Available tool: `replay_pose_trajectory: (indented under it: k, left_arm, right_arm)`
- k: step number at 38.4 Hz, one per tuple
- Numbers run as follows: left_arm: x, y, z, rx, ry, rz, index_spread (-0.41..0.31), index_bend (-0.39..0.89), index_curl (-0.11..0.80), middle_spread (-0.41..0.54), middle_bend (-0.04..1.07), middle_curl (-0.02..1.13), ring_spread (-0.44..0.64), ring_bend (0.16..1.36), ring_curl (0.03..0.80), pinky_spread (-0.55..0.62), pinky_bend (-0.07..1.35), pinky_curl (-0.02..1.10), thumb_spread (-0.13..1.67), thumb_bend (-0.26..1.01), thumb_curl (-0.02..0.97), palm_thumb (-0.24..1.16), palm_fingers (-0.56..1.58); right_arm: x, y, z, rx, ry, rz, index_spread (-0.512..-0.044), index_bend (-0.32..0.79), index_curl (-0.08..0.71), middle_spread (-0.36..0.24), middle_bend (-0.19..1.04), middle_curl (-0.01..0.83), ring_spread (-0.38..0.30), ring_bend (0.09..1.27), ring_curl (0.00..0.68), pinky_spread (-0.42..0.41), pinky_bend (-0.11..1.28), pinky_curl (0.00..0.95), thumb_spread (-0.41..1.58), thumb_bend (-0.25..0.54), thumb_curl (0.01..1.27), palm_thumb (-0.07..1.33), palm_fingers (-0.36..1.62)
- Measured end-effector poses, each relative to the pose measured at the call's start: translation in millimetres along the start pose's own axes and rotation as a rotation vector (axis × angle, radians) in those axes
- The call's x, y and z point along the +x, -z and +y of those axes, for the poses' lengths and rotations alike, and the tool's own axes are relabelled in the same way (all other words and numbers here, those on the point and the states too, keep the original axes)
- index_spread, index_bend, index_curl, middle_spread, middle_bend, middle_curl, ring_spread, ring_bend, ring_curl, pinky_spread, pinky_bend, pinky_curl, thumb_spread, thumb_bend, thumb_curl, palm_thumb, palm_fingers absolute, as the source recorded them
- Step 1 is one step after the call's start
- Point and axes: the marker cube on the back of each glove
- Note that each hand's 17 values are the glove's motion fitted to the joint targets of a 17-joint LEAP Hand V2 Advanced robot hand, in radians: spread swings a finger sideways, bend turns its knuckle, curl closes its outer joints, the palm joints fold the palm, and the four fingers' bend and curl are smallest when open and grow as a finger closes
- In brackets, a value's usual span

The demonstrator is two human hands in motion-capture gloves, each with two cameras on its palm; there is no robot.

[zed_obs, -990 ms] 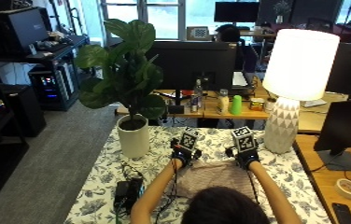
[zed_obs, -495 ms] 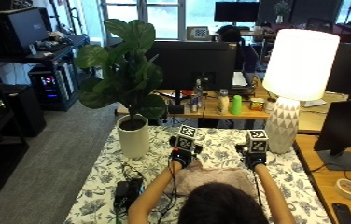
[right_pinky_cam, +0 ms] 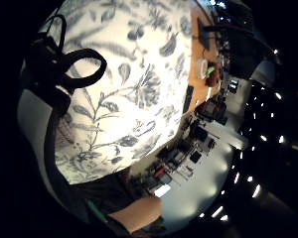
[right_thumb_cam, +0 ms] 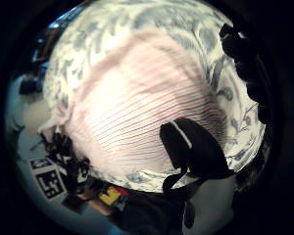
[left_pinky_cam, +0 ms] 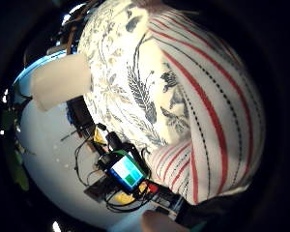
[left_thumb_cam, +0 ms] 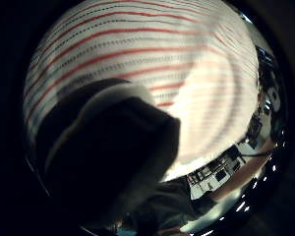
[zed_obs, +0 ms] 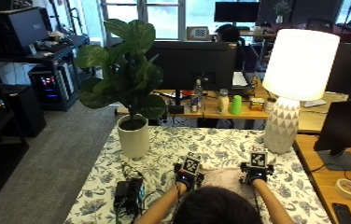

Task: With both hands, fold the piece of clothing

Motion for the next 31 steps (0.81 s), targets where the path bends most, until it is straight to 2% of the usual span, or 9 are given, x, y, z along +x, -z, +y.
replay_pose_trajectory:
  k: [3, 7, 11, 14, 16, 21, 25, 28, 31]
  left_arm:
    - [-2, -10, -12, -0.028, 0.010, 0.074, -0.024, 0.17, 0.357, 0.261, 0.12, 0.22, 0.29, 0.55, 0.369, 0.30, 0.53, 0.39, 1.18, -0.06, 0.151, -0.04, -0.02]
    - [-5, -16, -22, -0.006, -0.006, 0.156, -0.022, 0.10, 0.325, 0.299, 0.16, 0.22, 0.38, 0.55, 0.344, 0.39, 0.55, 0.37, 1.12, -0.07, 0.146, -0.08, -0.09]
    - [-5, -17, -22, 0.003, -0.021, 0.157, -0.021, 0.08, 0.295, 0.326, 0.16, 0.21, 0.44, 0.55, 0.332, 0.45, 0.56, 0.36, 1.07, -0.06, 0.144, -0.08, -0.13]
    - [-3, -17, -20, -0.017, -0.037, 0.165, -0.025, 0.09, 0.279, 0.344, 0.16, 0.21, 0.48, 0.55, 0.327, 0.47, 0.55, 0.36, 1.04, -0.06, 0.144, -0.08, -0.13]
    - [-3, -17, -21, -0.008, -0.040, 0.168, -0.025, 0.09, 0.270, 0.352, 0.17, 0.21, 0.49, 0.55, 0.323, 0.48, 0.54, 0.35, 1.02, -0.06, 0.143, -0.08, -0.13]
    - [-4, -18, -20, 0.007, -0.022, 0.171, -0.026, 0.10, 0.248, 0.365, 0.17, 0.21, 0.52, 0.56, 0.316, 0.50, 0.53, 0.34, 1.00, -0.06, 0.142, -0.08, -0.13]
    - [-4, -21, -15, -0.045, -0.032, 0.172, -0.022, 0.10, 0.235, 0.370, 0.16, 0.21, 0.53, 0.56, 0.312, 0.51, 0.52, 0.34, 0.99, -0.06, 0.141, -0.08, -0.13]
    - [-4, -21, -15, -0.032, -0.029, 0.177, -0.021, 0.10, 0.228, 0.373, 0.16, 0.21, 0.54, 0.56, 0.309, 0.51, 0.51, 0.34, 0.98, -0.06, 0.141, -0.08, -0.13]
    - [-4, -19, -17, -0.021, -0.029, 0.179, -0.020, 0.10, 0.222, 0.375, 0.16, 0.21, 0.55, 0.56, 0.306, 0.51, 0.50, 0.33, 0.97, -0.07, 0.137, -0.08, -0.13]
  right_arm:
    - [-4, -11, -3, 0.033, 0.012, -0.032, -0.253, -0.01, 0.197, -0.111, 0.21, 0.440, -0.143, 0.59, 0.428, -0.210, 0.69, 0.430, 1.10, -0.076, 0.23, 0.66, 0.95]
    - [-5, -21, 10, -0.081, -0.141, 0.000, -0.238, -0.01, 0.160, -0.092, 0.20, 0.437, -0.133, 0.59, 0.423, -0.199, 0.73, 0.431, 1.10, -0.047, 0.23, 0.62, 0.92]
    - [-15, -19, 3, 0.097, -0.025, 0.016, -0.231, 0.00, 0.134, -0.083, 0.20, 0.436, -0.127, 0.59, 0.417, -0.192, 0.76, 0.427, 1.10, -0.025, 0.24, 0.63, 0.93]
    - [-18, -16, -6, 0.253, -0.061, 0.041, -0.222, 0.00, 0.120, -0.079, 0.20, 0.437, -0.130, 0.60, 0.418, -0.201, 0.77, 0.424, 1.11, -0.013, 0.24, 0.64, 0.94]
    - [-22, -13, -11, 0.355, -0.099, 0.061, -0.214, 0.01, 0.111, -0.078, 0.23, 0.444, -0.142, 0.61, 0.416, -0.222, 0.77, 0.413, 1.13, 0.003, 0.25, 0.67, 1.02]
    - [-27, -16, -3, 0.325, -0.132, 0.080, -0.204, 0.06, 0.120, -0.085, 0.22, 0.447, -0.160, 0.62, 0.418, -0.270, 0.78, 0.412, 1.15, 0.020, 0.26, 0.74, 1.11]
    - [-23, -10, -10, 0.407, -0.142, 0.045, -0.200, 0.11, 0.149, -0.107, 0.24, 0.460, -0.186, 0.62, 0.425, -0.294, 0.74, 0.406, 1.16, 0.042, 0.27, 0.81, 1.20]
    - [-26, -6, -18, 0.481, -0.064, -0.002, -0.204, 0.13, 0.171, -0.121, 0.26, 0.467, -0.201, 0.64, 0.431, -0.310, 0.71, 0.399, 1.14, 0.046, 0.28, 0.85, 1.24]
    - [-19, -4, -23, 0.511, -0.073, 0.017, -0.215, 0.16, 0.200, -0.136, 0.25, 0.469, -0.212, 0.67, 0.441, -0.316, 0.70, 0.400, 1.11, 0.055, 0.29, 0.90, 1.30]
